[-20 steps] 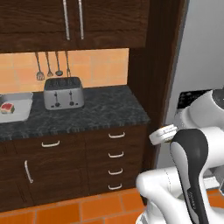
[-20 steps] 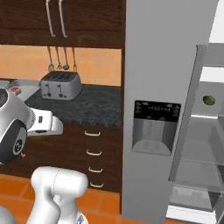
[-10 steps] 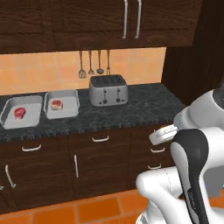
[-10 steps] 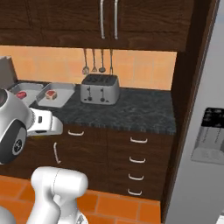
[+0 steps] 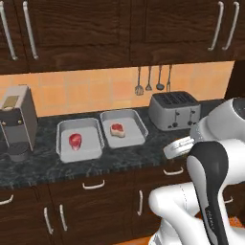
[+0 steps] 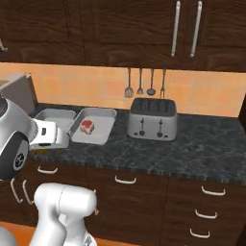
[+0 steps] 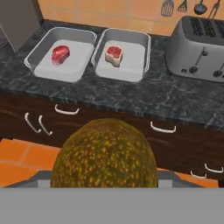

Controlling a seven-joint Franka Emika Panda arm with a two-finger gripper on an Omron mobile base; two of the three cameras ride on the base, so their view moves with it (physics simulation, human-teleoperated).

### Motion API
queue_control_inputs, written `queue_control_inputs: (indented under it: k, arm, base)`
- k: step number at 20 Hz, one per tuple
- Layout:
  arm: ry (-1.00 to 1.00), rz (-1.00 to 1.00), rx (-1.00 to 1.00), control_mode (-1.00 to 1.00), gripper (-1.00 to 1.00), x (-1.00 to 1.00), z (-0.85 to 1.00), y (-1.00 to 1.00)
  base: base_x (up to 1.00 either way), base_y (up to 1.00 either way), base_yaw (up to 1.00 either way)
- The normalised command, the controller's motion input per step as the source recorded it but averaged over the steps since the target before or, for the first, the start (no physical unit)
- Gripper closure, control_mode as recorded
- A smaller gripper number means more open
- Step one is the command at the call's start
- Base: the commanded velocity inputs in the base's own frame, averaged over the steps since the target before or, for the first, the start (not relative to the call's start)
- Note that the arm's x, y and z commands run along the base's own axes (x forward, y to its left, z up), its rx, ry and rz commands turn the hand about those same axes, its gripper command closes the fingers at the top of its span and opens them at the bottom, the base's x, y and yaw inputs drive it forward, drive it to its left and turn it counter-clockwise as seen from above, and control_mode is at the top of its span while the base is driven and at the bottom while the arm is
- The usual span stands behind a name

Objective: Place one avocado and one steak in each tupperware on the nearby counter, to pack two identical lunches.

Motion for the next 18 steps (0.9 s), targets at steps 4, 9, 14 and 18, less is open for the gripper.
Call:
queue_control_inputs:
  k: [4, 9, 14, 18]
  arm:
    - [0.0, 0.0, 0.0, 1.0, 1.0, 0.0, 0.0, 0.0]
    - [0.0, 0.0, 0.0, 1.0, 1.0, 0.0, 0.0, 0.0]
    - [0.0, -0.12, -0.02, -1.0, 1.0, 0.52, -0.4, -0.32]
    - [0.0, -0.09, 0.01, -1.0, 1.0, 0.61, -0.43, -1.0]
  base:
    - [0.96, 1.0, -0.08]
    - [0.9, 0.97, -0.08]
    - [0.0, 0.0, 0.0]
    - [0.0, 0.0, 0.0]
